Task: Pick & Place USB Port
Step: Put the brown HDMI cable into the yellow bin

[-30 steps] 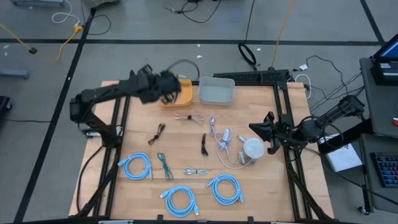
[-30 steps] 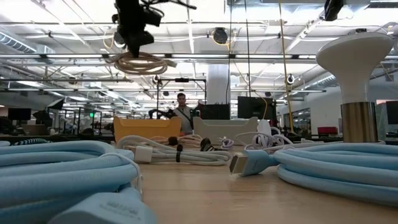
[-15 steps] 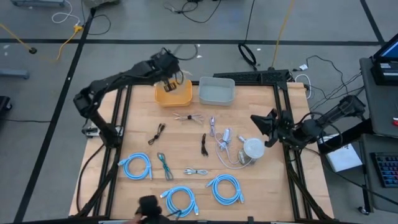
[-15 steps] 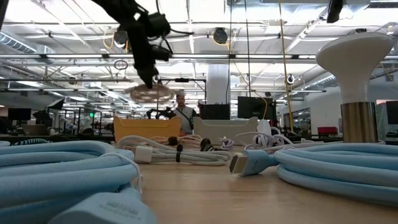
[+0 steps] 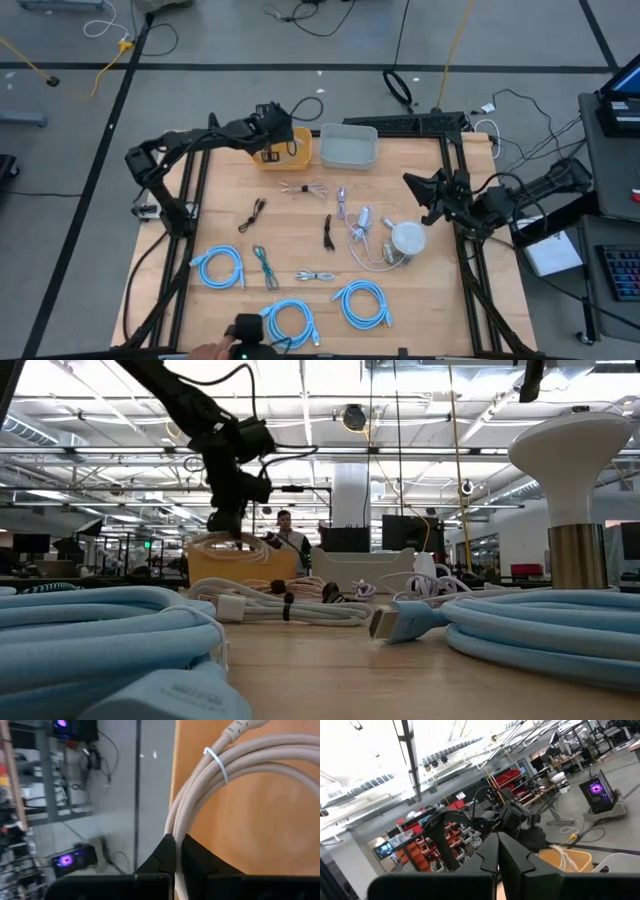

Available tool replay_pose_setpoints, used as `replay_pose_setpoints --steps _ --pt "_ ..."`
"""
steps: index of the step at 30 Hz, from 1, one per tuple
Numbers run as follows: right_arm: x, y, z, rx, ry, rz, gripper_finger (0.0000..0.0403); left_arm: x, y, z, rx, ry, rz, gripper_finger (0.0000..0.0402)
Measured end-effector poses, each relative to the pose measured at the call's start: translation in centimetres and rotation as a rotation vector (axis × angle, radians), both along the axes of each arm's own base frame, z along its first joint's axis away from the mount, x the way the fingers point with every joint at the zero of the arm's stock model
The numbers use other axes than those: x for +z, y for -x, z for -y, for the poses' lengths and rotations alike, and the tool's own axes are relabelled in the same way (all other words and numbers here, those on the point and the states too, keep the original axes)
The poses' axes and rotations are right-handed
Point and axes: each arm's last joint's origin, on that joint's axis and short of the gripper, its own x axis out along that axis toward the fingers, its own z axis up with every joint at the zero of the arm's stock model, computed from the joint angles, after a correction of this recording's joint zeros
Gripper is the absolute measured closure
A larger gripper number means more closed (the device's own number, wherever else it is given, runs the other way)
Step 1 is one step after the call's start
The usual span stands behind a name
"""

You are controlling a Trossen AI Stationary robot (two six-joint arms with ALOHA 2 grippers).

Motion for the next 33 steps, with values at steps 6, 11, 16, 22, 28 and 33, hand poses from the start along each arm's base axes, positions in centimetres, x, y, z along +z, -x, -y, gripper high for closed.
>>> replay_pose_setpoints --steps 6,11,16,22,28,33 --pt "0.0 -0.1 0.3 -0.011 -0.018 0.010 0.0403 0.0 0.7 -1.5 0.039 -0.039 0.091 0.0392" --pt "0.0 -0.1 0.5 -0.029 -0.021 0.013 0.0403 0.3 0.3 -1.7 0.011 -0.058 0.138 0.0392" --pt "-0.2 -0.4 0.5 -0.034 -0.026 0.008 0.0403 0.3 0.1 -1.5 -0.003 -0.039 0.166 0.0392" --pt "-0.6 -1.0 0.3 -0.027 -0.038 -0.006 0.0403 0.7 -0.2 -1.7 -0.007 -0.071 0.210 0.0376" --pt "-0.8 -1.3 0.2 -0.021 -0.050 -0.012 0.0403 0.8 -0.3 -1.7 0.000 -0.052 0.263 0.0282" --pt "-0.9 -1.4 0.2 -0.020 -0.051 -0.013 0.0403 0.8 -0.4 -1.6 0.016 -0.060 0.253 0.0225"
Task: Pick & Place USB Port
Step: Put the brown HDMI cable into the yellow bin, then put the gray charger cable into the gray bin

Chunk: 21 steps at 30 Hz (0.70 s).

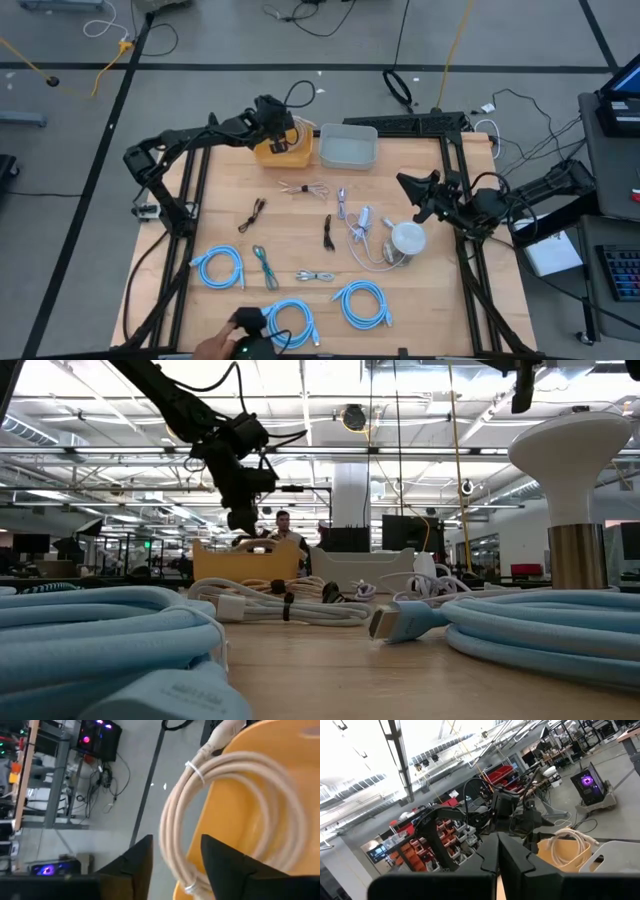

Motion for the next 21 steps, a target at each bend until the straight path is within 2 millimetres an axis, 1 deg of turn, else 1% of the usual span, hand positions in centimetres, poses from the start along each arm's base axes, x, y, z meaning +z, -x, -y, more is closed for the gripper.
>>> replay_pose_setpoints --steps 4,7,11,14,16,18,21 --pt "0.0 0.0 0.0 0.001 0.000 0.001 0.0403 0.0 -0.2 0.4 0.025 -0.026 -0.031 0.0201" --pt "0.0 0.0 0.0 0.000 0.004 -0.001 0.0403 -0.1 -0.6 1.1 0.010 -0.014 -0.044 0.0197" --pt "0.0 0.0 0.0 0.000 0.006 -0.003 0.0403 -0.2 -1.4 2.3 0.006 -0.013 -0.050 0.0209" --pt "0.0 0.0 0.0 0.000 0.007 -0.003 0.0403 0.2 -1.9 3.5 -0.004 -0.033 -0.053 0.0227" --pt "0.0 0.0 0.0 0.000 0.007 -0.003 0.0403 1.1 -2.2 4.5 -0.023 -0.056 -0.034 0.0242" --pt "0.0 0.0 0.0 0.000 0.010 -0.008 0.0403 2.4 -2.5 5.7 -0.039 -0.076 -0.001 0.0258" --pt "0.0 0.0 0.0 -0.004 0.026 -0.018 0.0403 5.3 -2.6 8.0 -0.061 -0.054 0.111 0.0282"
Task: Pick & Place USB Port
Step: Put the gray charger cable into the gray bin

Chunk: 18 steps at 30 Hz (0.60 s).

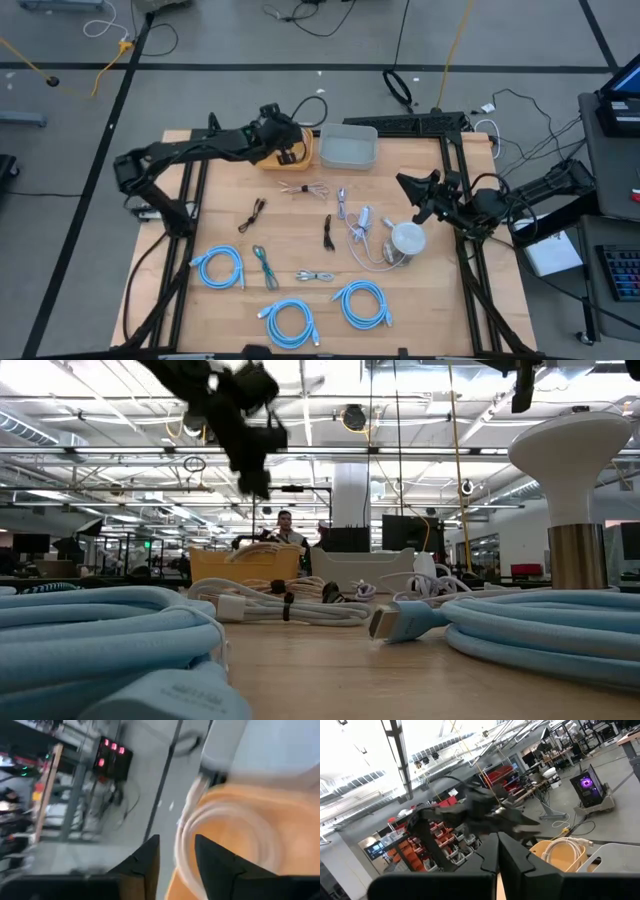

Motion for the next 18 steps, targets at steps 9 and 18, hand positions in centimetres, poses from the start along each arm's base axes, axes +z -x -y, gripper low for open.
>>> replay_pose_setpoints --steps 9,18 --pt "-0.3 -0.1 0.0 -0.004 0.031 -0.044 0.0403 5.1 0.1 7.5 -0.164 0.606 0.461 0.0393" --pt "-1.6 -0.4 -0.1 0.005 0.030 -0.160 0.0403 2.7 0.4 17.2 -0.238 0.628 0.140 0.0400"
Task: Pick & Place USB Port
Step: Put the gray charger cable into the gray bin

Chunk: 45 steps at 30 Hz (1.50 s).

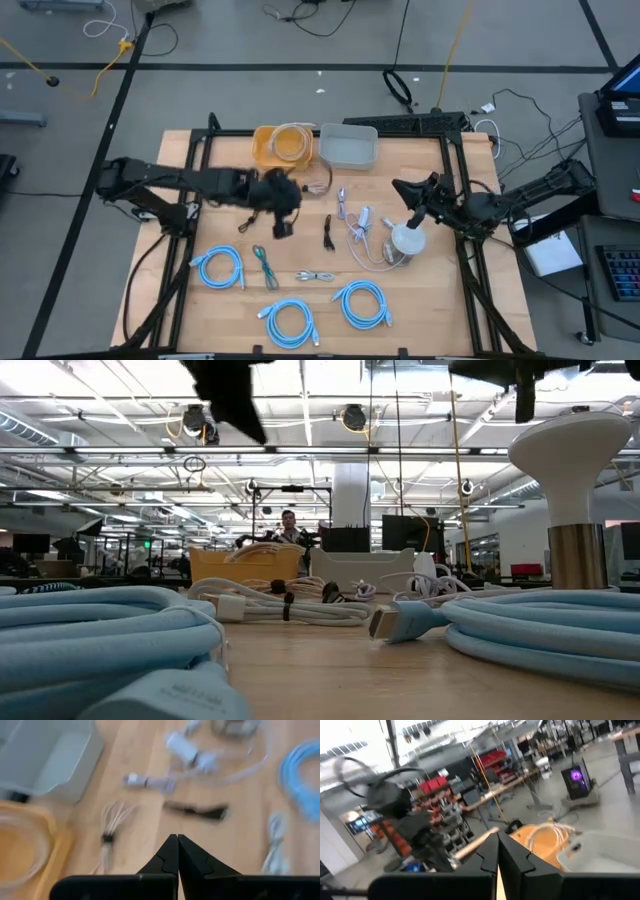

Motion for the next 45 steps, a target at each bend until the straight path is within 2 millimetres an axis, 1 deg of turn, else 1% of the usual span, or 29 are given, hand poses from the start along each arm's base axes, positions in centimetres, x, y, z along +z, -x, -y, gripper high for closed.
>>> replay_pose_setpoints --steps 2,4,6,9,11,13,14,18,21,23,26,29,32,35,39,42,45 --pt "-0.9 -0.2 0.1 0.012 -0.032 -0.056 0.0403 -0.5 1.1 1.2 0.039 -0.094 -0.097 0.0400" --pt "-1.9 -0.4 0.5 0.068 -0.082 -0.118 0.0403 -0.9 2.1 1.9 0.091 -0.157 -0.172 0.0400" --pt "-2.8 -0.8 0.9 0.161 -0.143 -0.187 0.0403 -1.0 2.8 2.2 0.144 -0.181 -0.199 0.0400" --pt "-3.6 -1.9 1.7 0.292 -0.205 -0.318 0.0403 -1.0 3.0 2.5 0.206 -0.165 -0.179 0.0400" --pt "-3.0 -3.1 2.1 0.348 -0.212 -0.375 0.0403 -1.0 2.7 2.5 0.232 -0.161 -0.141 0.0399" --pt "-2.0 -4.5 2.4 0.373 -0.166 -0.423 0.0402 -1.3 2.1 2.2 0.245 -0.135 -0.078 0.0398" --pt "-1.3 -5.3 2.5 0.381 -0.130 -0.443 0.0401 -1.9 1.7 1.9 0.247 -0.104 -0.051 0.0398" --pt "1.8 -8.5 2.4 0.407 0.024 -0.487 0.0387 -4.8 0.9 0.4 0.205 0.019 -0.007 0.0400" --pt "3.4 -10.6 2.1 0.420 0.099 -0.521 0.0365 -7.5 1.4 -0.7 0.173 -0.044 -0.060 0.0393" --pt "3.8 -11.5 1.8 0.429 0.117 -0.531 0.0344 -8.7 1.9 -1.6 0.169 -0.128 -0.111 0.0387" --pt "3.7 -12.2 1.6 0.434 0.115 -0.540 0.0306 -9.3 2.3 -3.4 0.192 -0.164 -0.146 0.0377" --pt "3.1 -12.2 1.7 0.429 0.067 -0.577 0.0272 -9.6 2.5 -4.5 0.183 -0.079 -0.170 0.0362" --pt "2.7 -12.0 1.7 0.424 0.034 -0.612 0.0248 -9.6 2.4 -4.8 0.168 0.060 -0.146 0.0348" --pt "2.5 -11.7 1.7 0.425 0.010 -0.639 0.0235 -9.2 1.9 -4.2 0.141 0.172 -0.093 0.0340" --pt "2.6 -11.7 1.4 0.473 -0.017 -0.628 0.0233 -8.6 1.0 -2.3 0.070 0.344 -0.015 0.0345" --pt "2.6 -11.7 0.9 0.561 -0.084 -0.611 0.0239 -8.2 0.6 0.1 -0.018 0.502 0.021 0.0353" --pt "2.6 -11.6 -0.1 0.632 -0.108 -0.607 0.0247 -7.9 0.6 2.9 -0.091 0.558 0.023 0.0363"
